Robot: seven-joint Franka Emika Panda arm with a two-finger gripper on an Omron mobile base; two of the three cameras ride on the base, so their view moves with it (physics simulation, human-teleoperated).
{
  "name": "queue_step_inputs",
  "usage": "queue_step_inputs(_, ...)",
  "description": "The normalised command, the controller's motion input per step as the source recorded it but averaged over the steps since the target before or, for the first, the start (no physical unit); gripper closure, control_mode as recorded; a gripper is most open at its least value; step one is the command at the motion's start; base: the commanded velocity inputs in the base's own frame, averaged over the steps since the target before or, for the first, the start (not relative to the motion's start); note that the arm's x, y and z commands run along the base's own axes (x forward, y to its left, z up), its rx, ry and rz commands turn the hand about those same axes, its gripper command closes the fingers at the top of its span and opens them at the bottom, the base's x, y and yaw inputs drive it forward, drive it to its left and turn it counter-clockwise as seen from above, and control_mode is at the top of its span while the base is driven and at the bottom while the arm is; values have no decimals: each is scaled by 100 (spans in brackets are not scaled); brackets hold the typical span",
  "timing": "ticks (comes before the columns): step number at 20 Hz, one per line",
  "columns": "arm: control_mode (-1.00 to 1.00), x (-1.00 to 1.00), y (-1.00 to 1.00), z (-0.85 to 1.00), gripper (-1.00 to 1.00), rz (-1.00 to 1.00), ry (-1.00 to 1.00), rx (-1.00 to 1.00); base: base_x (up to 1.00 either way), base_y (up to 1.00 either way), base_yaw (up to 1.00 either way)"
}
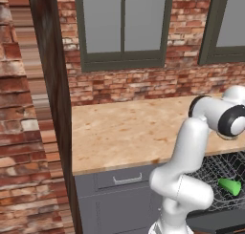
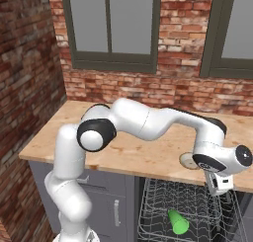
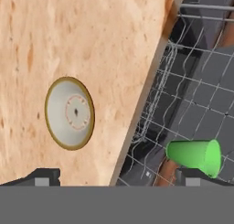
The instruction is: Pick up the cup and bowl from the counter, place them in the dishwasher, and close the dishwasher door.
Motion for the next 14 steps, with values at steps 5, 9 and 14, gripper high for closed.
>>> queue_step_inputs(5, -100, 28, 32, 0, -100, 0, 0, 0, 0, 0, 0)
queue_step_inputs(9, -100, 32, 15, 0, -100, 0, 0, 0, 0, 0, 0)
queue_step_inputs(14, -100, 31, 0, -5, -100, 0, 0, 0, 0, 0, 0)
